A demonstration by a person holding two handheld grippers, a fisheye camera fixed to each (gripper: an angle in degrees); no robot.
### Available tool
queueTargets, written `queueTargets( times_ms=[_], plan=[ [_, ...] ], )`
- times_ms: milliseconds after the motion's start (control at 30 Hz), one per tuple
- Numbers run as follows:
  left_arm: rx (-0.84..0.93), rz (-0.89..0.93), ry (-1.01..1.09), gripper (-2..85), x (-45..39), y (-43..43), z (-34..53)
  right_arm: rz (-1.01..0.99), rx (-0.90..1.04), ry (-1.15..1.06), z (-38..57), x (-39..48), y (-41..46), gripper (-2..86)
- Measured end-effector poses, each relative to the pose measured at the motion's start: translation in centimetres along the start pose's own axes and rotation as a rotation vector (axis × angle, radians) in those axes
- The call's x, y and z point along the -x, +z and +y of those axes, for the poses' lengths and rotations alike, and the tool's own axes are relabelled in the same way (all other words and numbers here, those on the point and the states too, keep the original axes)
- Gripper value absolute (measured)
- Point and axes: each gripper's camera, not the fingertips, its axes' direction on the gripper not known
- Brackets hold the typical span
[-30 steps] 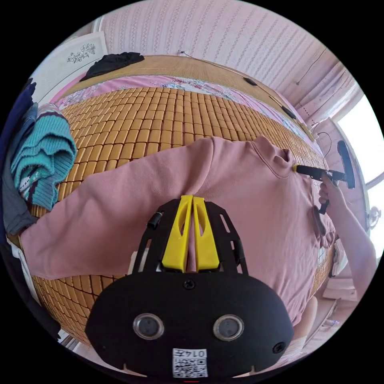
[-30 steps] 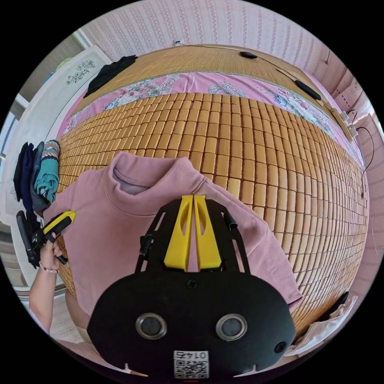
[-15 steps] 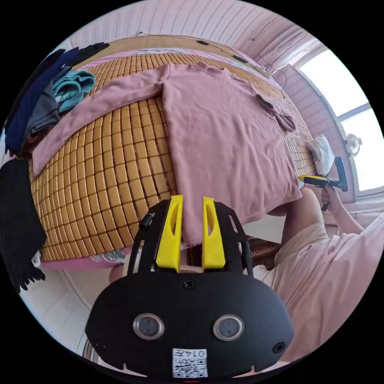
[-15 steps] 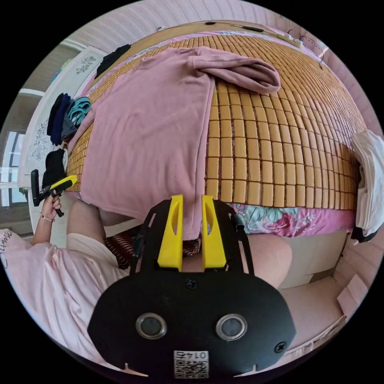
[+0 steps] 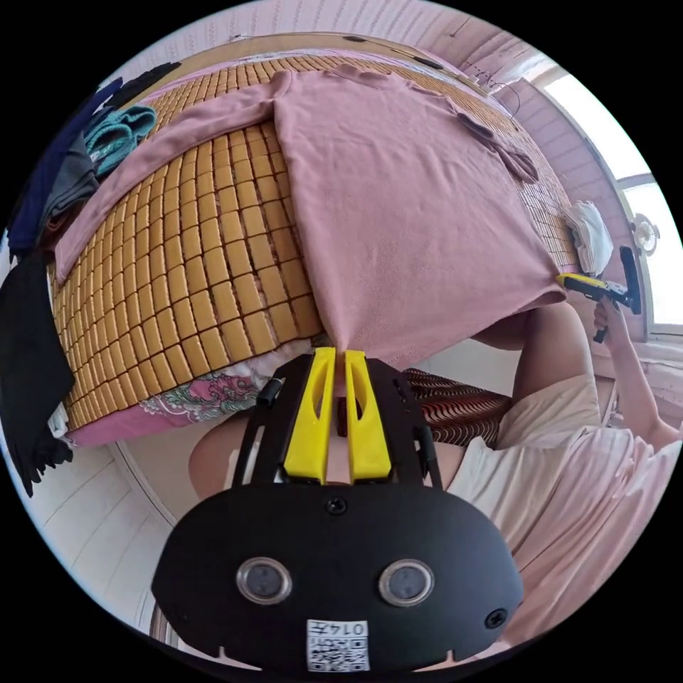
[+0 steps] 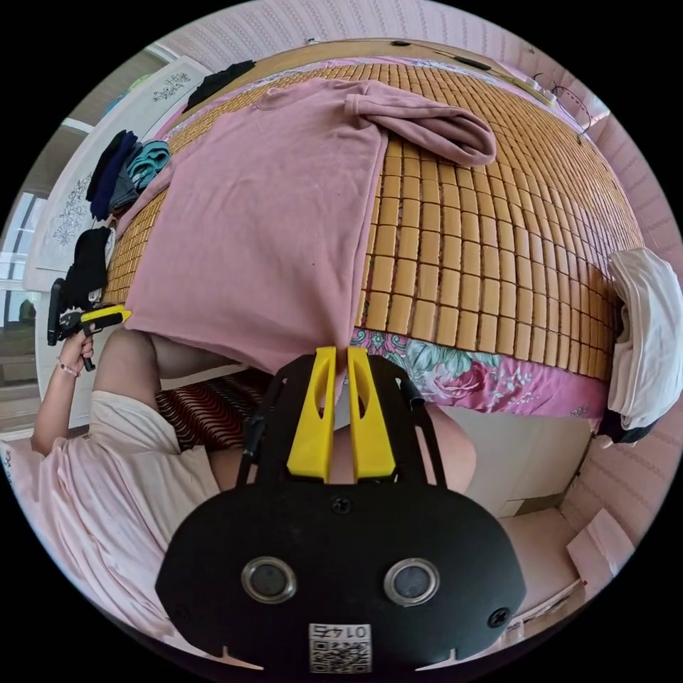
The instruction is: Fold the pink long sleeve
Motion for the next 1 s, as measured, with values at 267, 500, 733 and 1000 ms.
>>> queueTargets(
  times_ms=[267,500,733,1000],
  plan=[
    [-0.166,-0.127,0.125,5.1,-5.9,-1.5,-0.9,0.164,-0.336,-0.101,-1.0,-1.4,-8.3,7.6],
    [-0.173,-0.089,0.357,6.0,-16.0,3.2,-10.2,0.265,-0.357,-0.198,-10.9,-2.1,-9.1,12.6],
    [-0.201,-0.063,0.564,6.3,-26.1,8.8,-20.1,0.178,-0.317,-0.172,-14.4,-5.6,-6.2,6.7],
    [-0.216,-0.086,0.762,6.8,-35.1,14.8,-27.2,-0.030,-0.867,0.153,4.4,-19.1,-17.1,3.1]
  ],
)
